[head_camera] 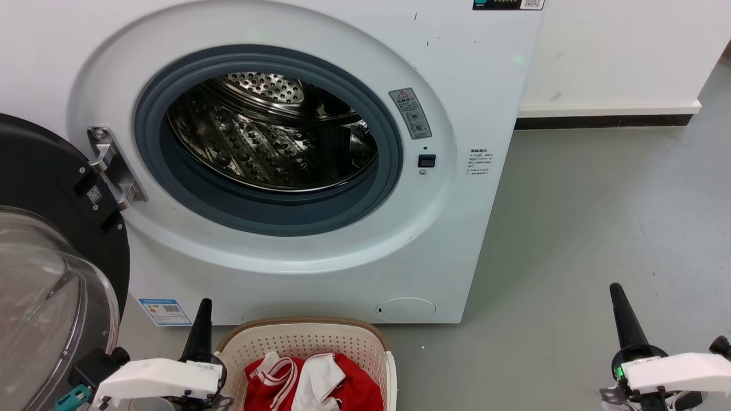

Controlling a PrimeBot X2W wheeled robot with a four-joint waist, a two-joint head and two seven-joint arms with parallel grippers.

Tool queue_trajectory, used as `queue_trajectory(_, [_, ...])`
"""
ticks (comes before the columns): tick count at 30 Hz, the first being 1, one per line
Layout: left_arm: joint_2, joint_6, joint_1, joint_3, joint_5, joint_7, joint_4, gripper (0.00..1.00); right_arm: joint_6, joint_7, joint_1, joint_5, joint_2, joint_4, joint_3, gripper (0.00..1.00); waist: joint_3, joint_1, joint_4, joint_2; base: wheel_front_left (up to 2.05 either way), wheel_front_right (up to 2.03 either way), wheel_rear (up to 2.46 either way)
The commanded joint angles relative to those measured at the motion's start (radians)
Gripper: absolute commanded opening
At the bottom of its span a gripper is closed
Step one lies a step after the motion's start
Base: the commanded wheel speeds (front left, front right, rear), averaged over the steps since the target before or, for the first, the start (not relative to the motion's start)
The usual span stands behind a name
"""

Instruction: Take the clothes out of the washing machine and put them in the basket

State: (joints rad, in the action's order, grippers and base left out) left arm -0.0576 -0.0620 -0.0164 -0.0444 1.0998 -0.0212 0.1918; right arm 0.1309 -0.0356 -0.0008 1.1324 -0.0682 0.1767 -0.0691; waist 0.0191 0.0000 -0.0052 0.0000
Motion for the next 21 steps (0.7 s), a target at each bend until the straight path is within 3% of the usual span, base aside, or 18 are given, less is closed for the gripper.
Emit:
queue_trajectory(1, [-0.006,-0.008,-0.026,-0.007,0.030,0.006,-0.004,0.00,0.000,0.006,-0.025,0.029,-0.007,-0.001,-0.002,0.00,-0.001,0.0000,0.000,0.0000,0.00,0.00,0.00])
queue_trajectory(21, [-0.005,-0.035,-0.057,-0.028,0.231,0.056,0.020,0.00,0.000,0.056,-0.062,0.223,-0.006,0.028,-0.008,0.00,-0.008,0.0000,0.002,0.0000,0.00,0.00,0.00])
